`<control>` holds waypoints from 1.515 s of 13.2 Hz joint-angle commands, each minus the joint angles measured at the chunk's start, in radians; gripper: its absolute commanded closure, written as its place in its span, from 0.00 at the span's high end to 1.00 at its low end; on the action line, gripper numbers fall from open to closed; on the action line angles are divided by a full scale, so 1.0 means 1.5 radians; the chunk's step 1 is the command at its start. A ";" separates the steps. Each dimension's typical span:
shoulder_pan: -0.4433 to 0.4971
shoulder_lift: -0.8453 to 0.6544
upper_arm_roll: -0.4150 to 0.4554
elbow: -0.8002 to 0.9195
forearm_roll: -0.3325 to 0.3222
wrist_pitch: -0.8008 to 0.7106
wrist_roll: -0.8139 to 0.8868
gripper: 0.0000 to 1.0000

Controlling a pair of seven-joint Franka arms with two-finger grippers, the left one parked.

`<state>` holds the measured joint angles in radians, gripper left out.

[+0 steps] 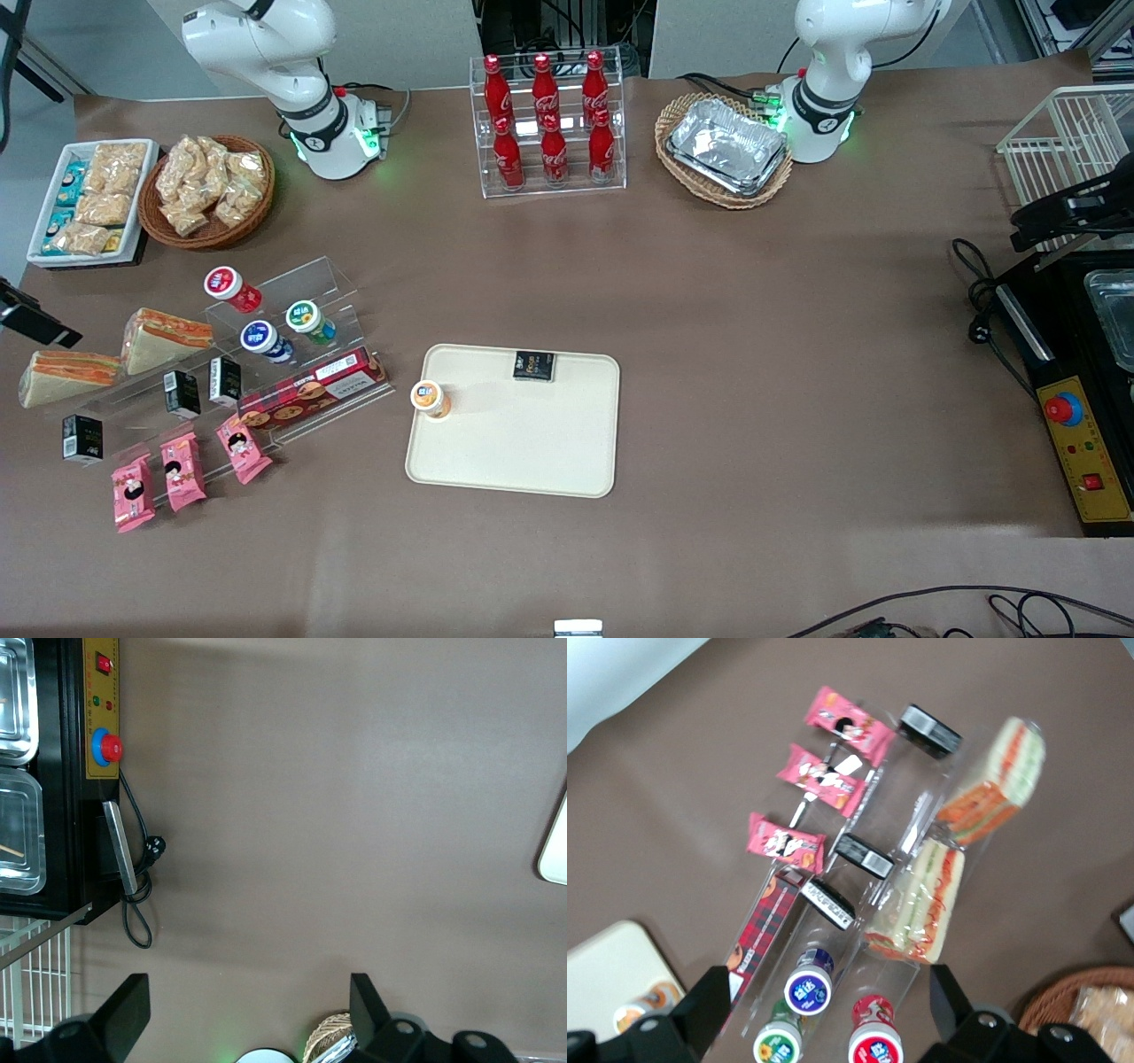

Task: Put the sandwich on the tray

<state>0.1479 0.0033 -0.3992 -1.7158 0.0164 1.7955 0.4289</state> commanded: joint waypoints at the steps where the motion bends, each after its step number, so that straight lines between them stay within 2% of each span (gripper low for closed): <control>1: -0.002 0.024 -0.022 0.015 -0.005 -0.010 0.133 1.00; 6: -0.065 0.065 -0.040 0.015 -0.005 0.016 0.296 1.00; 8: -0.093 0.090 -0.040 0.014 0.000 0.033 0.302 1.00; 11: -0.133 0.128 -0.040 0.014 0.038 0.067 0.302 1.00; 13: -0.139 0.152 -0.040 0.014 0.041 0.097 0.302 1.00; 16: -0.158 0.192 -0.040 0.014 0.073 0.146 0.306 1.00; 20: -0.165 0.221 -0.040 0.014 0.074 0.172 0.298 1.00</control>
<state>-0.0880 0.2968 -0.4619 -1.7176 0.1074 2.0262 0.8789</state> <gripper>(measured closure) 0.000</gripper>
